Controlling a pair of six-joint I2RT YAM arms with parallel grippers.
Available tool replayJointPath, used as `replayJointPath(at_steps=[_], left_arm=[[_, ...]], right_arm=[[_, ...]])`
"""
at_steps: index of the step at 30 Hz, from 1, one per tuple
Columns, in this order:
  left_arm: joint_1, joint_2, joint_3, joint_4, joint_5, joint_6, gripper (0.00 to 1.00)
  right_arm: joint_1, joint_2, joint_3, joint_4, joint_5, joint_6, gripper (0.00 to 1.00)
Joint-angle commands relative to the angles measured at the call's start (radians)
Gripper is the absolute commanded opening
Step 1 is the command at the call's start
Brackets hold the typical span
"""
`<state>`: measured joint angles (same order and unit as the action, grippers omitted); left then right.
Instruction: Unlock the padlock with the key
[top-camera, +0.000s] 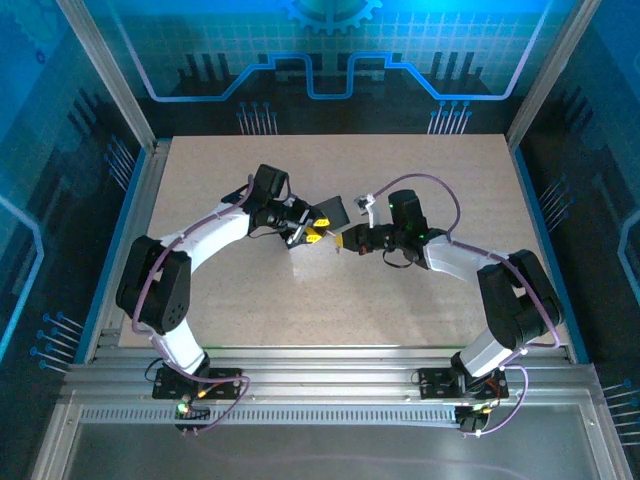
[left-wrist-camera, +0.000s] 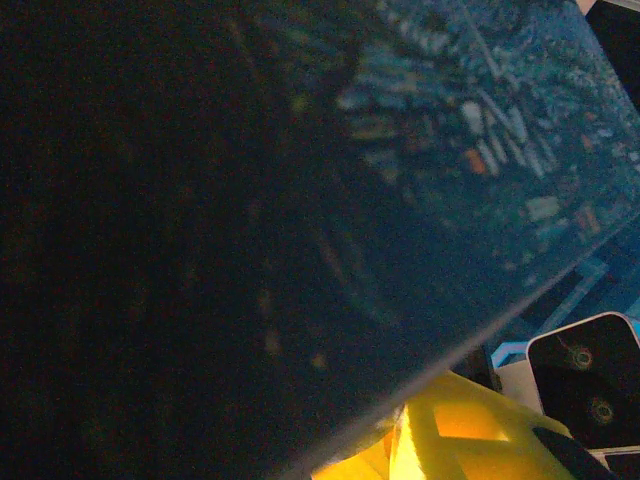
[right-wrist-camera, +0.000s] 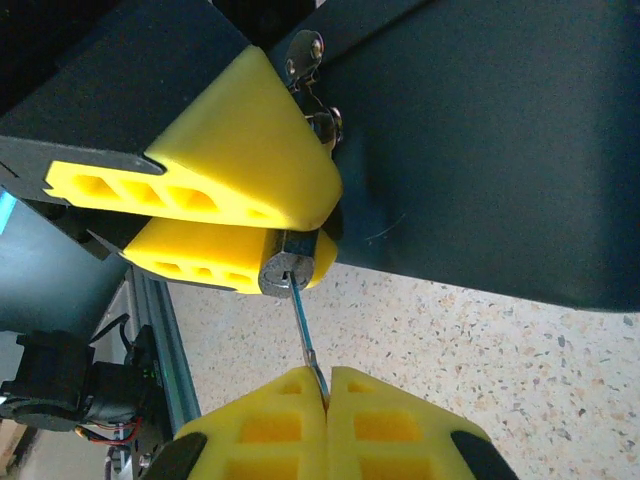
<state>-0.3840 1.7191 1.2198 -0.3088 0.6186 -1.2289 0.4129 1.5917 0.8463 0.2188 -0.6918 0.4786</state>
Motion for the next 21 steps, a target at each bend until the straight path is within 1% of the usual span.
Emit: replayJointPath(at_steps=[1,7,11,18,21], left_arm=[[0.003,-0.05,-0.016,0.005,0.021,0.022,0.0],[0.003,-0.053,-0.012,0.001,0.022,0.035,0.0],[0.002,-0.055,-0.009,-0.007,0.02,0.043,0.0],[0.002,-0.052,-0.005,-0.013,0.011,0.062,0.0],[0.004,-0.049,-0.001,-0.018,0.009,0.074,0.0]], right_arm=[[0.015,0.012,0.06,0.04,-0.016,0.008,0.0],[0.023,0.032,0.08,0.031,-0.011,0.021,0.0],[0.024,0.046,0.089,0.045,-0.029,0.046,0.0],[0.027,0.083,0.093,0.168,-0.129,0.171,0.0],[0.029,0.082,0.081,0.198,-0.14,0.199,0.0]])
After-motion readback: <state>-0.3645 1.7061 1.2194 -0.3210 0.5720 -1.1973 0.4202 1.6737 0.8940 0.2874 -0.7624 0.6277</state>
